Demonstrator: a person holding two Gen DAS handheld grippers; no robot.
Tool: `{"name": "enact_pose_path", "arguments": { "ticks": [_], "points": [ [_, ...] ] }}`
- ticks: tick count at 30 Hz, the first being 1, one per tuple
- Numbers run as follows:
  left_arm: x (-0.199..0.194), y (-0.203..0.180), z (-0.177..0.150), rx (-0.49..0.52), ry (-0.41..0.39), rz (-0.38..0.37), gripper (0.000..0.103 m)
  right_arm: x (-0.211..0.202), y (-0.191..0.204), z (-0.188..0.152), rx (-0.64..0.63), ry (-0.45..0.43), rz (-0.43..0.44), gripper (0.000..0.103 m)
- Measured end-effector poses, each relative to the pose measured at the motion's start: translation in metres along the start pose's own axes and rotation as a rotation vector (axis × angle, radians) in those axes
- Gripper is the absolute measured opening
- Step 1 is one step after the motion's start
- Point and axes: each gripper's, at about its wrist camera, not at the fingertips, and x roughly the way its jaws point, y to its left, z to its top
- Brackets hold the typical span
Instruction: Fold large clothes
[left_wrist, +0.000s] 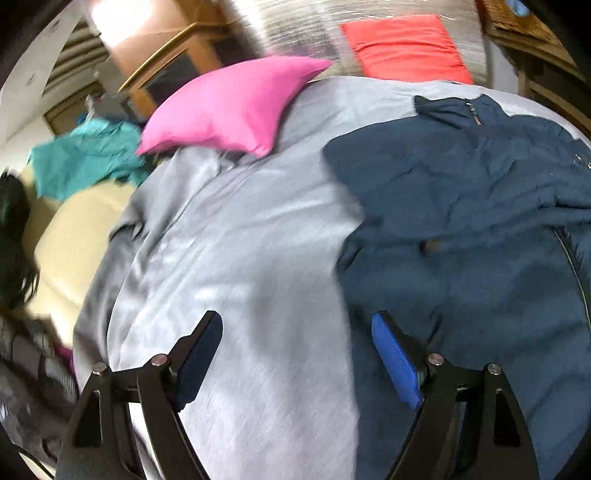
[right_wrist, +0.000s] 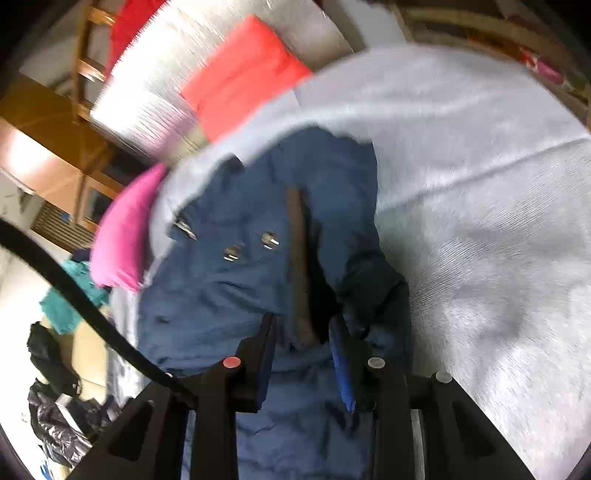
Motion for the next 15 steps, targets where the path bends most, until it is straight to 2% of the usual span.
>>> {"name": "enact_pose_path", "arguments": {
  "ticks": [3, 5, 6, 7, 10, 13, 15],
  "points": [
    [-0.015, 0.019, -0.022, -0.050, 0.008, -0.034, 0.083, -0.034, 0.006, -0.017, -0.044, -0.069, 0.077, 0.033],
    [-0.025, 0.031, -0.041, -0.074, 0.002, -0.054, 0.083, -0.054, 0.007, -0.030, -0.078, -0.104, 0.094, 0.044],
    [-0.029, 0.035, -0.048, -0.085, -0.005, -0.064, 0.083, -0.066, 0.005, -0.039, -0.086, -0.119, 0.105, 0.054],
    [-0.031, 0.036, -0.051, -0.090, -0.009, -0.068, 0.083, -0.074, 0.003, -0.046, -0.085, -0.129, 0.113, 0.058],
    [-0.038, 0.042, -0.063, -0.107, -0.017, -0.092, 0.083, -0.101, -0.010, -0.076, -0.070, -0.141, 0.145, 0.058],
    [-0.047, 0.044, -0.073, -0.137, -0.028, -0.169, 0.083, -0.121, -0.020, -0.105, -0.076, -0.124, 0.154, 0.059],
    [-0.055, 0.047, -0.080, -0.156, -0.046, -0.213, 0.083, -0.134, -0.026, -0.125, -0.088, -0.115, 0.150, 0.064]
  ]
}}
